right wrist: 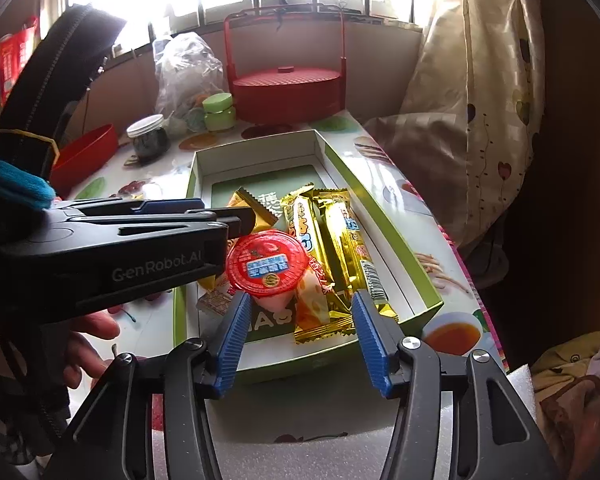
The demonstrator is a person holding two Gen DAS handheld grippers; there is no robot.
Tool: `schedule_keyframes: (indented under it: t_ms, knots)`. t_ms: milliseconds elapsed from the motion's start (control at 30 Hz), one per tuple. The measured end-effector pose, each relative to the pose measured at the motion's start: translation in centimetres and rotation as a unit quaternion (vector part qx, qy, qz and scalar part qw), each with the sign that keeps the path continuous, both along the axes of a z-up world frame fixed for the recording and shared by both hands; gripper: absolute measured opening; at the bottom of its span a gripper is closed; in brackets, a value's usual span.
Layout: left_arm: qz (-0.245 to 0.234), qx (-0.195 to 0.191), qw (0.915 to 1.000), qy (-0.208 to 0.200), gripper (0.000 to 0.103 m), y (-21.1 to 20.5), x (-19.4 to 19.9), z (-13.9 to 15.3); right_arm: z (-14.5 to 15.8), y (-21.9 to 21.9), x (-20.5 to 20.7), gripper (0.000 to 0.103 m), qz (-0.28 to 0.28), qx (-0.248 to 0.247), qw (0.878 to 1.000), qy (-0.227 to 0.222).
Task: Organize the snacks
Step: 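Lower both snacks into the box and open both tools, then withdraw both open tools from the box toward the remaining snacks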
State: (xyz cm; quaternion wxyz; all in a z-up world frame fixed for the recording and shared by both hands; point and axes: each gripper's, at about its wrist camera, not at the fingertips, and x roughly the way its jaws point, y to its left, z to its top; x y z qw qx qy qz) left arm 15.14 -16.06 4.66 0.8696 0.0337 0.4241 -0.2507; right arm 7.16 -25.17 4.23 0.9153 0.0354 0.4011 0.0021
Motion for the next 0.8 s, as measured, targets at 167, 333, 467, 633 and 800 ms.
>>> schedule_keyframes:
  t_ms: [167, 333, 467, 633, 800]
  knots:
    - [0.006, -0.003, 1.0, 0.0, 0.055, 0.4, -0.3, 0.4, 0.2, -0.2, -0.2, 0.054, -0.009, -0.002, 1.0, -0.001]
    - [0.012, -0.005, 0.9999, -0.008, 0.055, 1.1, -1.0, 1.1, 0.4, -0.2, -0.6, 0.055, -0.016, -0.005, 1.0, -0.004]
    - [0.02, -0.006, 0.9997, -0.009, 0.055, 1.7, -1.4, 1.2, 0.7, -0.3, -0.9, 0.055, -0.022, -0.006, 1.0, -0.006]
    - [0.029, -0.006, 0.9994, -0.016, 0.055, 2.7, -2.0, 1.5, 0.9, -0.3, -1.3, 0.056, -0.032, -0.003, 0.999, -0.008]
    - [0.04, -0.006, 0.999, -0.019, 0.055, 3.9, -2.8, 1.7, 1.2, -0.1, -1.4, 0.056, -0.033, 0.001, 0.999, -0.011]
